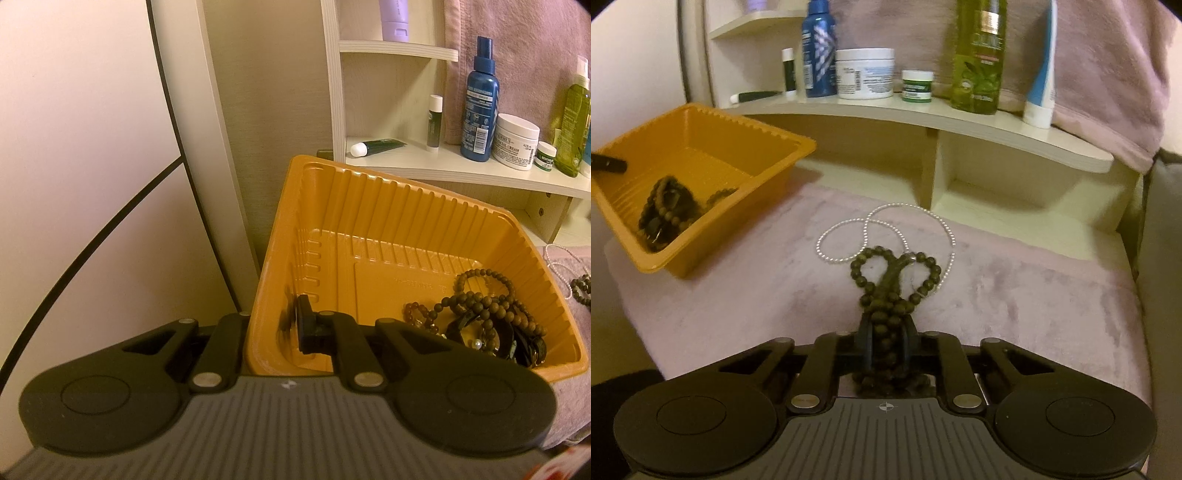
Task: Organize jewelry
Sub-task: 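Lift the dark bead necklace high with the right gripper, unwinding it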
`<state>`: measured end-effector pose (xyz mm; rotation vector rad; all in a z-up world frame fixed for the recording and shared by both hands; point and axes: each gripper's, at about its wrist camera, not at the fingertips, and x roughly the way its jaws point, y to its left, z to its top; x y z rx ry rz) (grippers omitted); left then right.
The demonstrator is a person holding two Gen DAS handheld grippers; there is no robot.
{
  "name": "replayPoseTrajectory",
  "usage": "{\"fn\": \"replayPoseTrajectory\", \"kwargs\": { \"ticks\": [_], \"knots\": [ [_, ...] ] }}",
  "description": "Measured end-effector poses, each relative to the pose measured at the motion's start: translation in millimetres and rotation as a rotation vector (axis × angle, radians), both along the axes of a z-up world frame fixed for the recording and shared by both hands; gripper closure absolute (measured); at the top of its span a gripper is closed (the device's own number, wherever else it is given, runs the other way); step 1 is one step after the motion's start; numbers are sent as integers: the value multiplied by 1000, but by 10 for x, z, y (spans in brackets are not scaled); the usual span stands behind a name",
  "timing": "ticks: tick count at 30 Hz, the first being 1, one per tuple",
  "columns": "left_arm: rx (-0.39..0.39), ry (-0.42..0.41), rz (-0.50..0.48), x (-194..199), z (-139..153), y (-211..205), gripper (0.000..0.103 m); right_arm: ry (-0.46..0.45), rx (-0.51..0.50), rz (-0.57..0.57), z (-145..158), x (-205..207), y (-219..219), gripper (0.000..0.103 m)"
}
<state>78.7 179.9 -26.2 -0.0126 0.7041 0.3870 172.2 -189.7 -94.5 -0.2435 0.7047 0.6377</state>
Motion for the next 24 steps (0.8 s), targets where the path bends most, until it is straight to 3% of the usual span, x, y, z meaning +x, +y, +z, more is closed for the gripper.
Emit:
{"fn": "replayPoseTrajectory", "kwargs": {
  "ticks": [8,17,24],
  "knots": [
    [1,-2,-4,1,3,-2,94,-58,32,3,194,-178,-61,89],
    [3,-6,-6,-5,9,-9,94,-158,111,-54,716,-233,-272,89],
    [3,-13,-11,-27,28,-11,94,-210,154,-90,1103,-273,-342,96]
  ]
}}
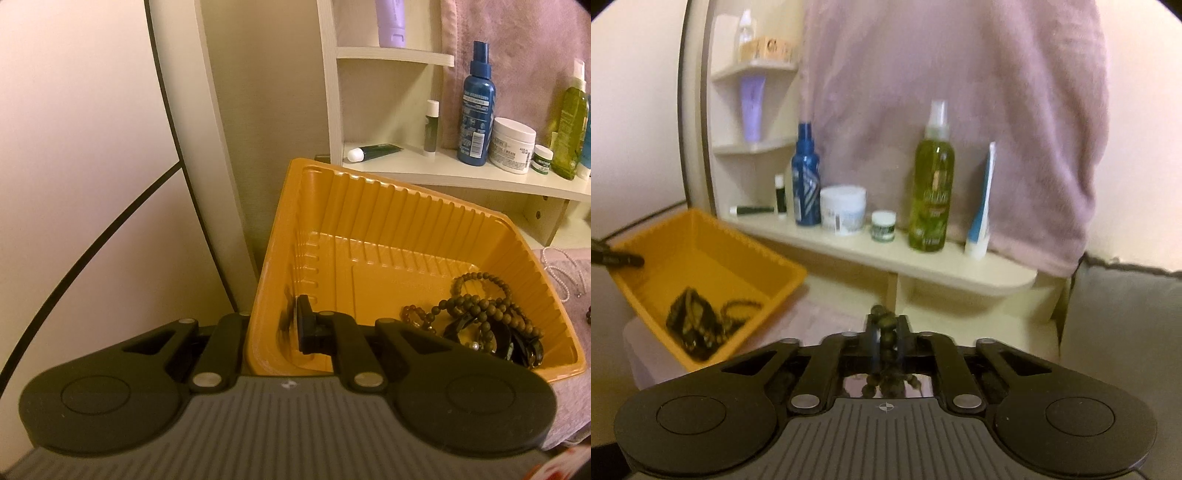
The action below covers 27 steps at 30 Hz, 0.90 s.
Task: Organize jewelry
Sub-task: 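Lift the dark bead necklace high with the right gripper, unwinding it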
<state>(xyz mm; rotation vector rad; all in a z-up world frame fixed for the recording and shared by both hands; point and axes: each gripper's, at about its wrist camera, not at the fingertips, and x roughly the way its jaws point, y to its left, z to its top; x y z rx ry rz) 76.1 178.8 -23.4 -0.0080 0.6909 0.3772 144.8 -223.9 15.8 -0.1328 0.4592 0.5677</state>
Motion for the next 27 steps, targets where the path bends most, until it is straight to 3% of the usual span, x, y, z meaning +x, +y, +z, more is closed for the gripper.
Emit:
{"fn": "replayPoseTrajectory", "kwargs": {
  "ticks": [13,27],
  "knots": [
    [-5,-14,-11,-30,27,4,94,-48,43,-11,623,-11,-11,96],
    [-6,-21,-18,-41,47,0,94,-131,42,61,1207,-19,217,96]
  ]
}}
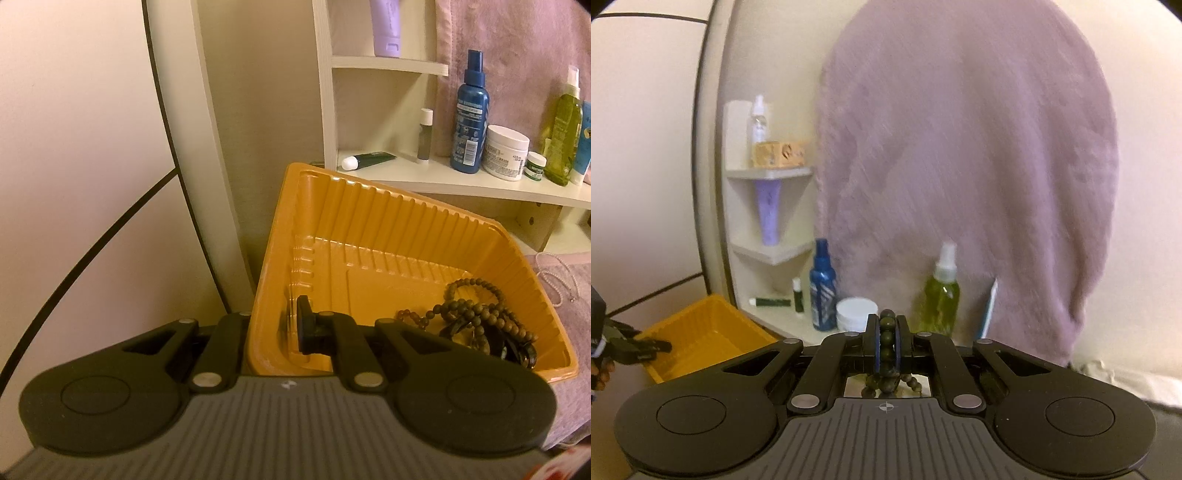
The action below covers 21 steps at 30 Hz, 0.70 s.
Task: Organize jewelry
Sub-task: 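Lift the dark bead necklace high with the right gripper, unwinding it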
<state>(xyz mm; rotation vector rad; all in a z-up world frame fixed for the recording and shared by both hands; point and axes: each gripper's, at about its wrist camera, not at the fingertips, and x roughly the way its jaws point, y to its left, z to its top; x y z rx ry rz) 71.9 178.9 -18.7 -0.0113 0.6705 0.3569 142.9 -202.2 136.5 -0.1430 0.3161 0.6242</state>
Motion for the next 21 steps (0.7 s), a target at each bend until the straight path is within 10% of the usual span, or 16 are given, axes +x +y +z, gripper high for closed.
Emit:
{"fn": "replayPoseTrajectory", "kwargs": {
  "ticks": [21],
  "knots": [
    [-18,-10,-12,-27,18,22,94,-22,208,331,322,-66,1377,96]
  ]
}}
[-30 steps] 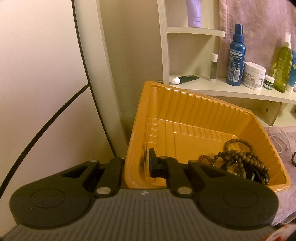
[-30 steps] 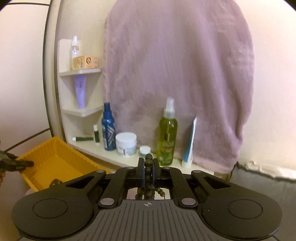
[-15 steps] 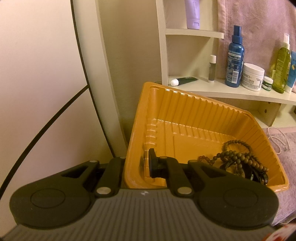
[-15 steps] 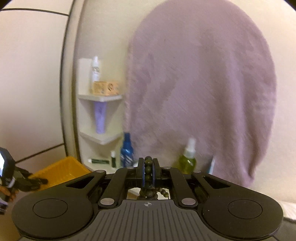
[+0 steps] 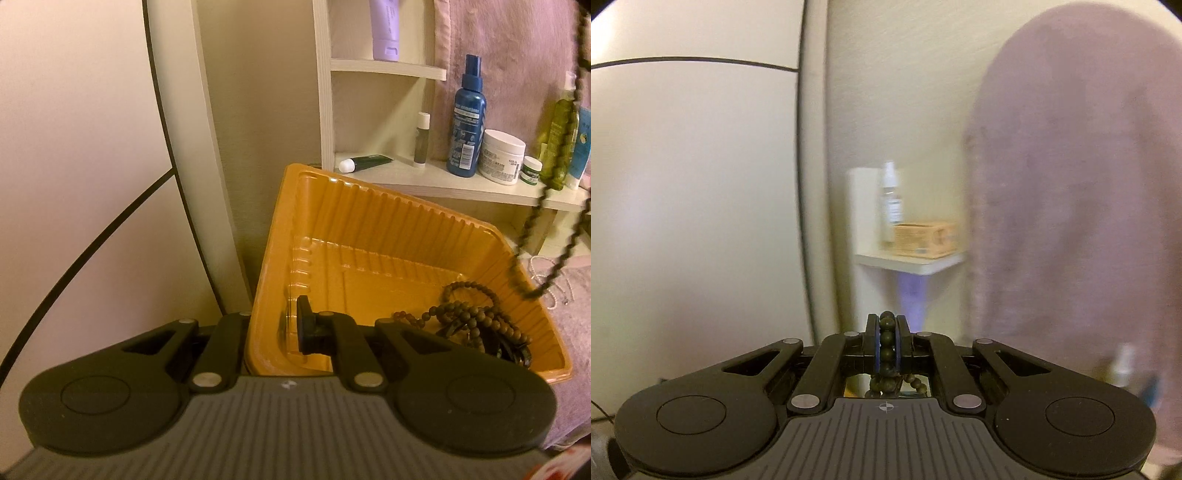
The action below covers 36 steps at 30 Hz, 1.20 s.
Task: Organize jewelry
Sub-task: 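Lift the dark bead necklace high with the right gripper, unwinding it, then lower the dark bead necklace into the orange tray and open the right gripper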
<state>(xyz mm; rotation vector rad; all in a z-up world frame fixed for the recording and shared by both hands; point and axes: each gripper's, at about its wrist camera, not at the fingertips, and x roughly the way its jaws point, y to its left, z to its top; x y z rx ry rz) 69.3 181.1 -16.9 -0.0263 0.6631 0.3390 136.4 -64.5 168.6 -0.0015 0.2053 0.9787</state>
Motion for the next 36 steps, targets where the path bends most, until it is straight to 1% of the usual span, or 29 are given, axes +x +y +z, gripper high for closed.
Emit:
{"fn": "replayPoseTrajectory", "kwargs": {
  "ticks": [7,10,14,19,24,28,32,33,35,36],
  "knots": [
    [-5,-2,-4,-2,1,3,94,72,-6,67,-210,107,536,96],
    [-10,-2,-3,5,-5,13,94,120,-17,65,-351,176,666,96],
    [-14,-2,-4,-5,-11,30,94,193,-66,57,-644,279,749,96],
    [-16,-3,-3,-5,-13,33,94,299,-152,45,-1113,347,824,96],
    [-15,-2,-3,-2,-11,34,94,367,-225,24,-1484,415,875,96],
    [-15,1,-1,6,-14,40,94,383,-256,26,-1624,456,911,96],
    [-13,5,1,12,-17,44,94,365,-289,28,-1651,456,944,95],
    [-14,6,2,15,-19,45,94,363,-290,28,-1660,461,952,93],
    [-14,8,3,16,-22,40,94,359,-288,30,-1655,467,942,85],
    [-14,8,3,18,-22,40,94,355,-286,27,-1651,466,933,72]
  ]
}}
